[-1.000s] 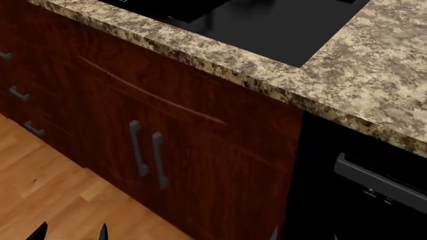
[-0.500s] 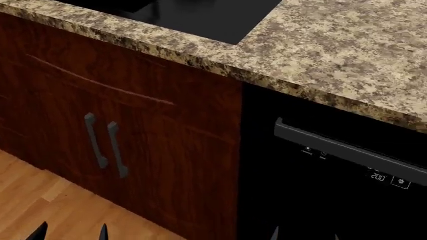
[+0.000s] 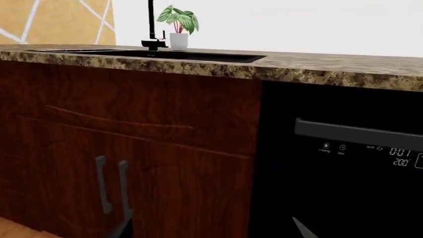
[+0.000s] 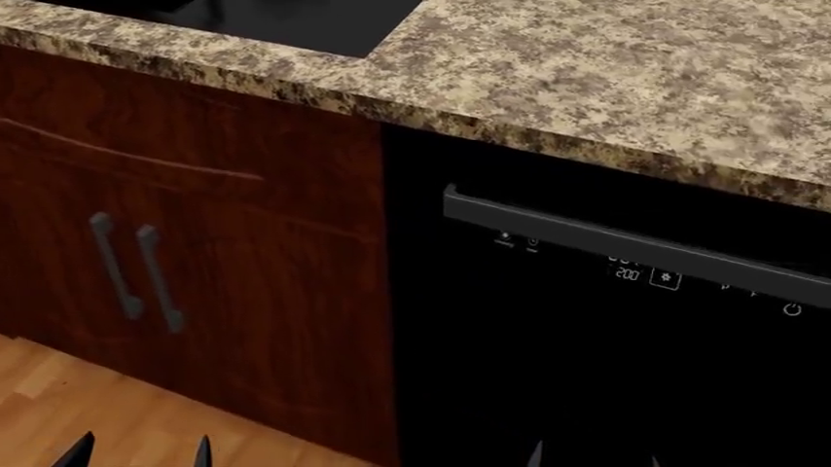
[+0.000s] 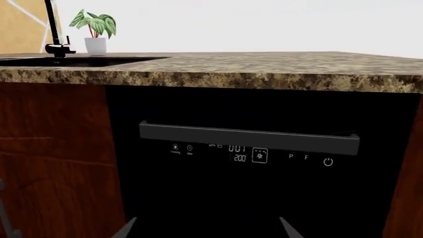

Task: Navigate to the sink.

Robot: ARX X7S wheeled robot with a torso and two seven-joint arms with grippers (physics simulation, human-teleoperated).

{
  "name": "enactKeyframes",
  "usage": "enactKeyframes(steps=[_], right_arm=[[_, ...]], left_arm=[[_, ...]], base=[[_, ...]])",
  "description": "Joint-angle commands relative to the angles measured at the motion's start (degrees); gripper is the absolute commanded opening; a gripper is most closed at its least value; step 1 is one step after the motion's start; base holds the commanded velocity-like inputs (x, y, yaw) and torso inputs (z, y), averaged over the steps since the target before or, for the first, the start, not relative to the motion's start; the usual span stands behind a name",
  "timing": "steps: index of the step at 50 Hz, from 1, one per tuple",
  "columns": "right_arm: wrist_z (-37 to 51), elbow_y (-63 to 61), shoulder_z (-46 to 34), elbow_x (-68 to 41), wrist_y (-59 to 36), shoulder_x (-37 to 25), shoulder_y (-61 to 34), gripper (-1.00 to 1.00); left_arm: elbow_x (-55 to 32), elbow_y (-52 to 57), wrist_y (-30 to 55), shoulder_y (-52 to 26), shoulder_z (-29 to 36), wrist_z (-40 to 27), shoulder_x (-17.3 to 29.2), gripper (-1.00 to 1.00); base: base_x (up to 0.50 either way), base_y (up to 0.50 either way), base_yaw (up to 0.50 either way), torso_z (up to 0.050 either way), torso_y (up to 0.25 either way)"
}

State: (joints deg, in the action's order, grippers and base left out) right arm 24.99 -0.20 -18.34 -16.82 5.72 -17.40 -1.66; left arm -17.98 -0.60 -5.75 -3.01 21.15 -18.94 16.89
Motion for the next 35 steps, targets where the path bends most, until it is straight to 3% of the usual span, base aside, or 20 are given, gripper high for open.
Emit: enactKeyframes(steps=[1,35], right_arm=[[0.2,-0.2,0.0,-0.1,0.3,-0.2,0.2,1.00],[0.5,0.1,-0.4,-0.5,0.6,-0.4,0.0,1.00]], left_arm=[[0.0,-0.1,-0.1,-0.1,0.2,-0.2,0.0,1.00],[-0.3,-0.2,-0.4,-0.1,0.7,-0.6,0.3,1.00]], base=[[0.18,0.06,-0.36,0.000,0.000],[0.18,0.05,-0.38,0.000,0.000]])
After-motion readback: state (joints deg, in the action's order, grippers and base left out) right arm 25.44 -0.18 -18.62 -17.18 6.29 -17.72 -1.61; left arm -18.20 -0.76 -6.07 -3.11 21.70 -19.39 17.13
